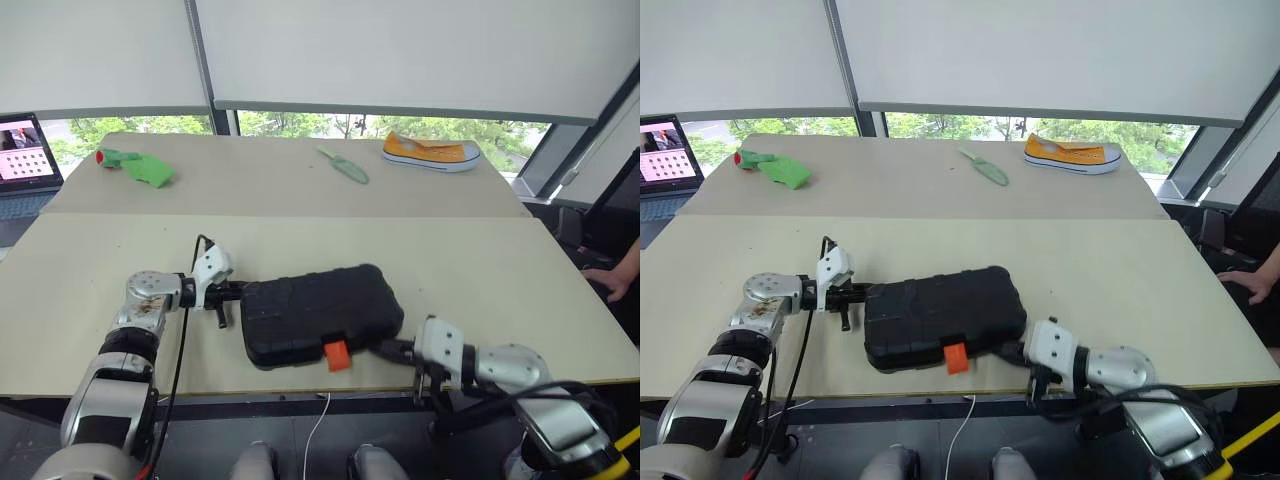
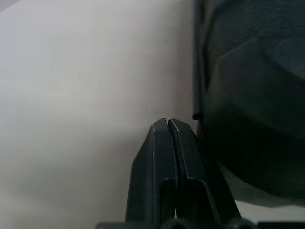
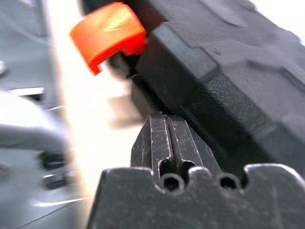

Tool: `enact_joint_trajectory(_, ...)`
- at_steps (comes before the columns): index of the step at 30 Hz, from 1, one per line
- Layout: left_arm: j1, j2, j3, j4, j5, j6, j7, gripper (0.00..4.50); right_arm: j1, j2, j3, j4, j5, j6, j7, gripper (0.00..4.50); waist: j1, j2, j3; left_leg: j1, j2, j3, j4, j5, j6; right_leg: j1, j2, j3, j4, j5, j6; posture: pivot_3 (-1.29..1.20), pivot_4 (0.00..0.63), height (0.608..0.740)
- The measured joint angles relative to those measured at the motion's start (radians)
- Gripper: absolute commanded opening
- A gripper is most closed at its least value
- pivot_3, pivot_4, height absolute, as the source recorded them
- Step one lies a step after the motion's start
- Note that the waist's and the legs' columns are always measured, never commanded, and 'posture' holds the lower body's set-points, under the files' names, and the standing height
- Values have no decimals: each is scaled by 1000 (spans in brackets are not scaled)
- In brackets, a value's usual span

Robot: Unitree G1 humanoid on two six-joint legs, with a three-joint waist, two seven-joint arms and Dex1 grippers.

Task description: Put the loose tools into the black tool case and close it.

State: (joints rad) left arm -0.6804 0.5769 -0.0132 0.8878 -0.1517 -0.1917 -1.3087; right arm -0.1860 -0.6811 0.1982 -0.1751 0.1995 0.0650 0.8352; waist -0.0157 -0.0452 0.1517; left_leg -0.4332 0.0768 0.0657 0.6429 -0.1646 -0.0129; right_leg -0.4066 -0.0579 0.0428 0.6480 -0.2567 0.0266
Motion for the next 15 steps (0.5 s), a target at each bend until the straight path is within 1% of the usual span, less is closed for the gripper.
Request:
enact_joint_trajectory(5,90,5,35,-117,-42,57,9,79,-119,59,-8,187,-44,-47,-5,0,7,0,0,-3,0,0,-1,-1,1,-2,0,0,0,-1,-1,0,150,740)
enact_joint_trajectory(6,105,14,39,-130,-42,59,28,79,-151,83,-7,238,-53,-66,-6,0,6,0,0,-4,0,0,-1,-1,1,-2,0,0,0,-1,-1,0,150,740)
enact_joint_trajectory(8,104,25,60,-127,-42,58,69,79,-176,96,-9,284,-60,-86,-8,0,5,0,0,-4,0,0,-1,-1,1,-3,0,0,1,-1,-1,0,150,740)
enact_joint_trajectory(9,98,35,80,-120,-46,58,85,79,-176,96,-14,293,-59,-95,-4,0,5,0,0,-4,0,0,-1,-1,1,-3,0,0,1,-1,-1,0,150,740)
enact_joint_trajectory(11,81,68,114,-139,-89,97,57,79,-149,87,-36,293,-54,-124,14,0,6,0,0,-4,0,-1,-1,-1,1,-3,0,-1,1,-1,-1,0,150,740)
enact_joint_trajectory(13,68,96,120,-259,-157,204,-21,79,-79,53,-67,268,-28,-157,48,0,20,0,0,-5,-2,-1,-1,-1,1,-2,-1,-1,0,-2,1,0,150,740)
enact_joint_trajectory(15,58,90,105,-374,-195,281,-57,79,-31,37,-94,244,-14,-161,65,0,27,1,0,-5,-3,-1,-1,-1,1,-1,-2,0,0,-2,2,0,150,740)
